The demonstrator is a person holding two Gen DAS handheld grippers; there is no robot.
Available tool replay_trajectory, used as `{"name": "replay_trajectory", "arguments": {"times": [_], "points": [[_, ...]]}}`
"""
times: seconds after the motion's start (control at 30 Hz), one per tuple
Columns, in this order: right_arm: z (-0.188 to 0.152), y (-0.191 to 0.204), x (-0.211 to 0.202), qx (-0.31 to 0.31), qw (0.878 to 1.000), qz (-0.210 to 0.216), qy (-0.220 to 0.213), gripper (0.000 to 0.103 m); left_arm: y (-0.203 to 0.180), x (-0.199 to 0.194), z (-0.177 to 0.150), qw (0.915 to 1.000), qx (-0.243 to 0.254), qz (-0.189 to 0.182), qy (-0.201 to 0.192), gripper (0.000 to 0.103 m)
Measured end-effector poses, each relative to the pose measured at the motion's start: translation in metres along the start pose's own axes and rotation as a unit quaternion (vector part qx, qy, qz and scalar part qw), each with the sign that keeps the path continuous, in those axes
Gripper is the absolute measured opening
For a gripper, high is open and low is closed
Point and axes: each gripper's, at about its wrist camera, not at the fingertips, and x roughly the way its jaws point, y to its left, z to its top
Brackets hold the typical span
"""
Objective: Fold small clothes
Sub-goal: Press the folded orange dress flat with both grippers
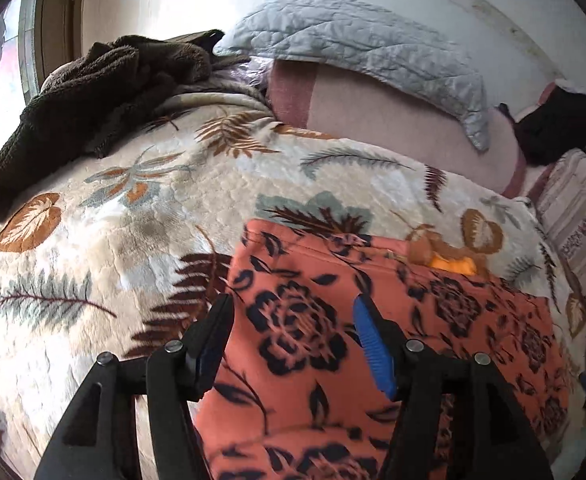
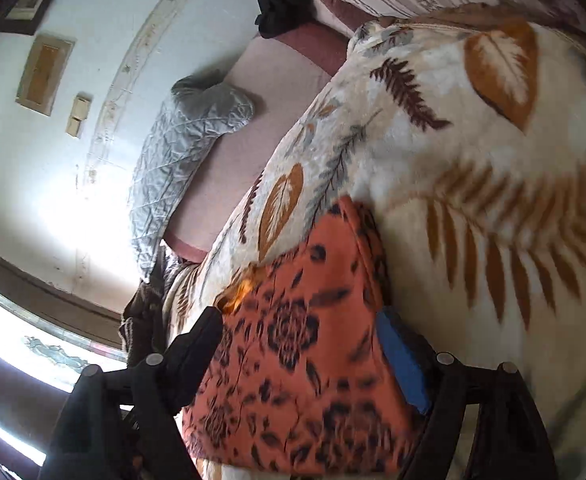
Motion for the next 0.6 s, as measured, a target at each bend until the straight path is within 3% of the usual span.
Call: {"name": "replay_trajectory", "arguments": {"times": [0.13, 0.2, 0.3, 0.33, 0.37, 0.4, 0.43, 0.5, 0.6], "points": [[-0.089, -0.033, -0.017, 0.062, 0.998, -0.003, 0.031, 0.087, -0.044, -0.026, -0.040, 0.9982, 0.035, -0.047, -0.004, 0.071], [-0.102, -0.047, 0.000, 0.096, 0.994, 0.008, 0.046, 0.087, -0.064, -0.023, -0.054, 0.9971, 0.050, -0.058, 0.006, 0.072], [-0.089, -0.044, 0.018, 0.103, 0.994, 0.023, 0.019, 0.085, -0.079, -0.011, -0.063, 0.9973, 0.046, -0.052, 0.024, 0.072], [-0.083, -0.045, 0.022, 0.111, 0.994, 0.016, 0.007, 0.080, -0.081, -0.007, -0.064, 0.9976, 0.044, -0.047, 0.024, 0.072], [-0.076, -0.047, 0.029, 0.118, 0.993, 0.000, 0.007, 0.039, -0.084, -0.003, -0.064, 0.9978, 0.044, -0.042, 0.028, 0.072], [-0.071, -0.051, 0.040, 0.124, 0.992, -0.017, 0.025, 0.005, -0.085, 0.006, -0.064, 0.9976, 0.042, -0.035, 0.041, 0.072], [-0.070, -0.054, 0.045, 0.131, 0.991, -0.023, 0.032, 0.008, -0.085, 0.014, -0.066, 0.9974, 0.039, -0.027, 0.055, 0.072], [-0.069, -0.039, 0.032, 0.078, 0.996, -0.051, 0.013, 0.008, -0.084, 0.026, -0.068, 0.9960, 0.040, -0.003, 0.080, 0.071], [-0.074, -0.022, 0.007, 0.026, 0.996, -0.078, -0.021, 0.012, -0.078, 0.015, -0.064, 0.9986, 0.028, -0.007, 0.044, 0.071]]}}
